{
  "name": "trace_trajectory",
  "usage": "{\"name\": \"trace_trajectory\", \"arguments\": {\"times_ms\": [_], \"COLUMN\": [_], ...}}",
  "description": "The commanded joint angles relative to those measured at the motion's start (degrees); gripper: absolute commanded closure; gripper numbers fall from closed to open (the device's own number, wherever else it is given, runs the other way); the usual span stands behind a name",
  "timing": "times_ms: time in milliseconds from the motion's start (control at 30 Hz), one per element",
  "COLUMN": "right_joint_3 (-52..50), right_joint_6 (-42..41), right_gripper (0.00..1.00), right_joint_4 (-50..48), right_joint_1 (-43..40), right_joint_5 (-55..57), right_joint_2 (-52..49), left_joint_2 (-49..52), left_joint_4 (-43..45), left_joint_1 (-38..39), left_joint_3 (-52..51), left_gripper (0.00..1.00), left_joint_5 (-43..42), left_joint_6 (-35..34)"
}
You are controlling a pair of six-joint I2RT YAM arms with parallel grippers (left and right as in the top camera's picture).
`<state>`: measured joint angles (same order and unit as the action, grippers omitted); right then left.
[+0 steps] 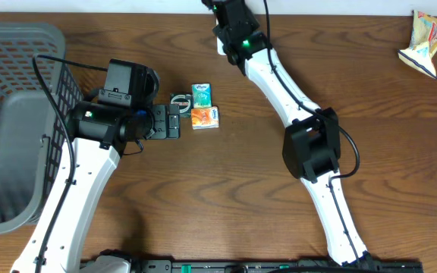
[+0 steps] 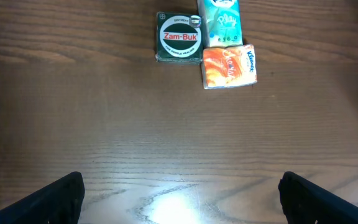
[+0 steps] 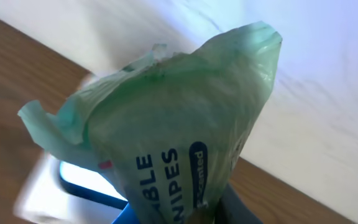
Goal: Scan the item barcode
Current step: 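Carry the wipes package to the far right corner and release it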
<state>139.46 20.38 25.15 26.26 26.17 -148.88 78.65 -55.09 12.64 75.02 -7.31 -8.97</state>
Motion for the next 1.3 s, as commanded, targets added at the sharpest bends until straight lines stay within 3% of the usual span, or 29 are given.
{"name": "trace_trajectory", "arguments": {"times_ms": [0, 167, 467, 533, 600, 667, 700, 733, 767, 833, 1000, 1267], "right_joint_3": [1.31, 1.31, 1.31, 1.31, 1.31, 1.31, 1.31, 1.31, 1.31, 1.31, 1.31, 1.33], "right_joint_6": [-0.63, -9.62, -21.86, -24.74, -29.22, -31.12, -31.06, -31.06, -31.06, -31.08, -31.04, -31.06], "right_gripper": [0.93, 0.99, 0.97, 0.85, 0.85, 0.76, 0.66, 0.3, 0.2, 0.08, 0.01, 0.01], "right_joint_4": [3.34, 16.83, 36.04, 38.97, 41.97, 43.08, 43.23, 43.3, 43.47, 43.85, 44.11, 44.92], "right_joint_1": [-4.44, -12.46, -29.29, -32.5, -36.81, -38.99, -40.11, -41.75, -42.49, -43.63, -44.13, -40.37], "right_joint_5": [6.82, 7.98, 7.76, 7.76, 7.69, 5.92, 3.21, -1.99, -4.0, -6.75, -11.23, -17.64], "right_joint_2": [3.56, 5.22, 5.22, 5.22, 5.22, 5.22, 5.22, 5.22, 5.22, 5.22, 5.22, 7.17], "left_joint_2": [-0.37, -0.37, -0.37, -0.39, -0.37, -0.37, -0.37, -0.37, -0.37, -0.37, -0.37, -0.37], "left_joint_4": [0.0, 0.0, 0.0, 0.0, 0.0, 0.0, 0.0, 0.0, 0.0, 0.0, 0.0, 0.0], "left_joint_1": [-0.07, -0.07, -0.07, -0.07, -0.07, -0.07, -0.07, -0.07, -0.07, -0.07, -0.07, -0.07], "left_joint_3": [0.63, 0.63, 0.63, 0.63, 0.63, 0.63, 0.63, 0.63, 0.63, 0.63, 0.63, 0.63], "left_gripper": [0.02, 0.02, 0.02, 0.02, 0.02, 0.02, 0.02, 0.02, 0.02, 0.02, 0.02, 0.02], "left_joint_5": [0.31, 0.31, 0.31, 0.31, 0.31, 0.31, 0.31, 0.31, 0.31, 0.31, 0.31, 0.31], "left_joint_6": [0.35, 0.35, 0.35, 0.35, 0.35, 0.35, 0.35, 0.35, 0.35, 0.35, 0.35, 0.35]}}
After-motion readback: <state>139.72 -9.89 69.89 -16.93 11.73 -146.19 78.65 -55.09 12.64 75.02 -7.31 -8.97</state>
